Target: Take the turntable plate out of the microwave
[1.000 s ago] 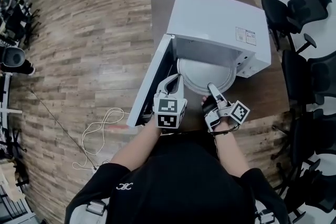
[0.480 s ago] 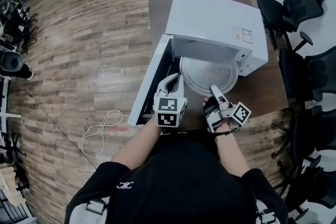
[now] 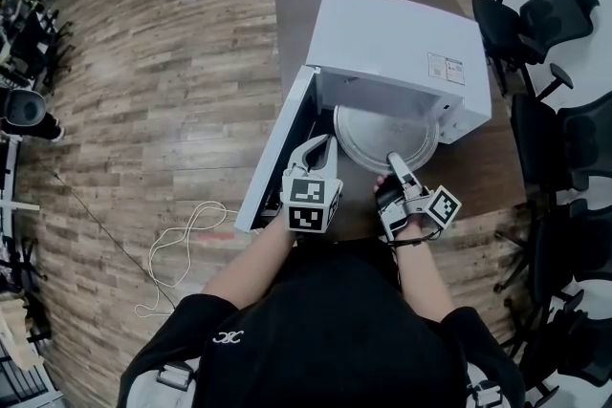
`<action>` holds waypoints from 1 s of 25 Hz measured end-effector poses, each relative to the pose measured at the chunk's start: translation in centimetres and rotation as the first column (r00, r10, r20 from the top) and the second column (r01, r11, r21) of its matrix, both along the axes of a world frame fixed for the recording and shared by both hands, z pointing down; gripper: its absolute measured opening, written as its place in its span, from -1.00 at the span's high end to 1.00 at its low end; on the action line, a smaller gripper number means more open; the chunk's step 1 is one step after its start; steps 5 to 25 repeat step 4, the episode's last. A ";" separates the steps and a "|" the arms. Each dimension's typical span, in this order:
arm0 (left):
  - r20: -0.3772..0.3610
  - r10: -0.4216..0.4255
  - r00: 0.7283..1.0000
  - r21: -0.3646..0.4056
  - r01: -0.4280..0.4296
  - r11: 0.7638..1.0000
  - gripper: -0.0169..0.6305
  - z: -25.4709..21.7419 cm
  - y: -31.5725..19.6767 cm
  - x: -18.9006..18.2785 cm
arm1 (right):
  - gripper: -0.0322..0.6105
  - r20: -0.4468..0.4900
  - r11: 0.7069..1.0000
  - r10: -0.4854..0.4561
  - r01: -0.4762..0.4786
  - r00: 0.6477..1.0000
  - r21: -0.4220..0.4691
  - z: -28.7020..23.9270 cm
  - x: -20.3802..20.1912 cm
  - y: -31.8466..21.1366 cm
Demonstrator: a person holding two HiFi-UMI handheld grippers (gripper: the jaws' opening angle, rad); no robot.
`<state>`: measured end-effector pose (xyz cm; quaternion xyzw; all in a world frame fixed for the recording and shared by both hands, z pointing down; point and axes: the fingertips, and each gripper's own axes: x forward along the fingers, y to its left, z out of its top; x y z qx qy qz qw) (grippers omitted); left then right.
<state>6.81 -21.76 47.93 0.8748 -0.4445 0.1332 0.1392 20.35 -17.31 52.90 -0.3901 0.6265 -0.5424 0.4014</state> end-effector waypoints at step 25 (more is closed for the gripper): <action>0.005 0.003 1.000 0.004 -0.003 1.000 0.92 -0.1 -0.2 0.1 | 0.76 -0.016 1.000 -0.004 0.004 1.000 -0.001 0.1 0.1 -0.3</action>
